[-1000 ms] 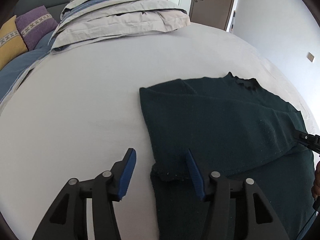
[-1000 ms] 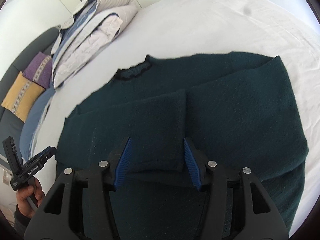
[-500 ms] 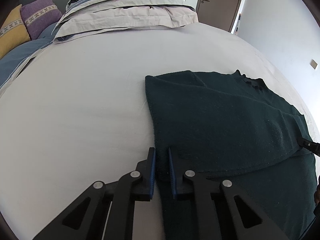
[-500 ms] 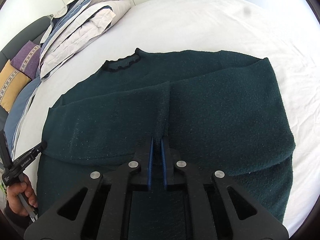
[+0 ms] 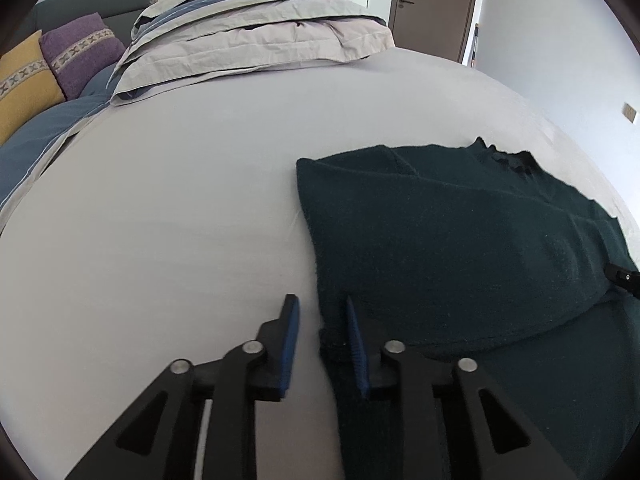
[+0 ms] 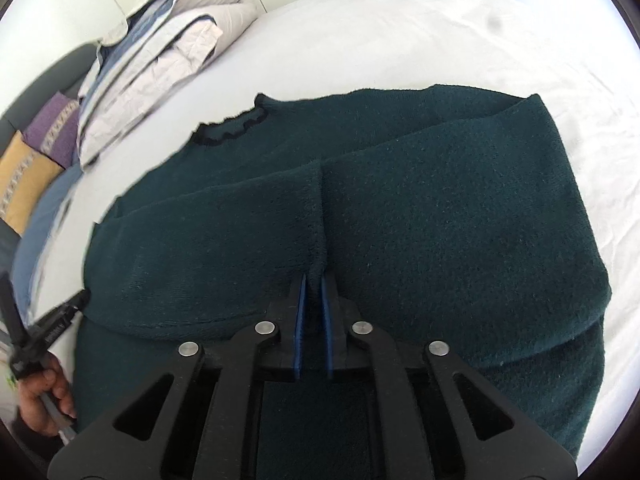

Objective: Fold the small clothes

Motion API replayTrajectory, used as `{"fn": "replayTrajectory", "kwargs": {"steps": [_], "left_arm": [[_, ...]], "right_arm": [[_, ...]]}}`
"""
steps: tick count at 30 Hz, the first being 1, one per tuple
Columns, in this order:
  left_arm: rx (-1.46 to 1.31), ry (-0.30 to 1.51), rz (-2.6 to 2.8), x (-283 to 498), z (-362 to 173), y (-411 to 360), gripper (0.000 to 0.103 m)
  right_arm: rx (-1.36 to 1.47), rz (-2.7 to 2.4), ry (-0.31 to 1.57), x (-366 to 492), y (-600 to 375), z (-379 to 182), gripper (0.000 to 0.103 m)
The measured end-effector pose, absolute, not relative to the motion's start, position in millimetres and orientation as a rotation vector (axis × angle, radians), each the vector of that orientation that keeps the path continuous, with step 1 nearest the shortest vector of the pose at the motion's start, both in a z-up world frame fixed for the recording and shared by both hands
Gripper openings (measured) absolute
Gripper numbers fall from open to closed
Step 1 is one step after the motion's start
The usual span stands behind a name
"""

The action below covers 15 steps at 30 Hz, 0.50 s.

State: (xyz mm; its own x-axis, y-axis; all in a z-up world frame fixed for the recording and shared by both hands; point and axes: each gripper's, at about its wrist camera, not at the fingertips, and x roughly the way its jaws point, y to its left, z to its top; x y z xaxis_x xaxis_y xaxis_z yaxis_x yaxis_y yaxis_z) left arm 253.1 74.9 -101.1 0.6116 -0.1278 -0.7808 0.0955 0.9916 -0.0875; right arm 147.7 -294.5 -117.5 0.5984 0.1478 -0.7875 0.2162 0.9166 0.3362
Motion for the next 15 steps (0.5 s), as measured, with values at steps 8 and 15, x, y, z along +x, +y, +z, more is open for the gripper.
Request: {"fn": "replayTrajectory", "kwargs": {"steps": [8,15], "left_arm": [[-0.247,0.906,-0.198,162.4,-71.7,121.4,0.058],[-0.421,1.042,-0.302,74.6,-92.6,135.7,0.059]], "right_arm": [[0.491,0.019,0.769,43.0,-298.1,-67.9,0.066],[0.524,0.04,0.761,-60.4,-300.4,-63.8,0.066]]}}
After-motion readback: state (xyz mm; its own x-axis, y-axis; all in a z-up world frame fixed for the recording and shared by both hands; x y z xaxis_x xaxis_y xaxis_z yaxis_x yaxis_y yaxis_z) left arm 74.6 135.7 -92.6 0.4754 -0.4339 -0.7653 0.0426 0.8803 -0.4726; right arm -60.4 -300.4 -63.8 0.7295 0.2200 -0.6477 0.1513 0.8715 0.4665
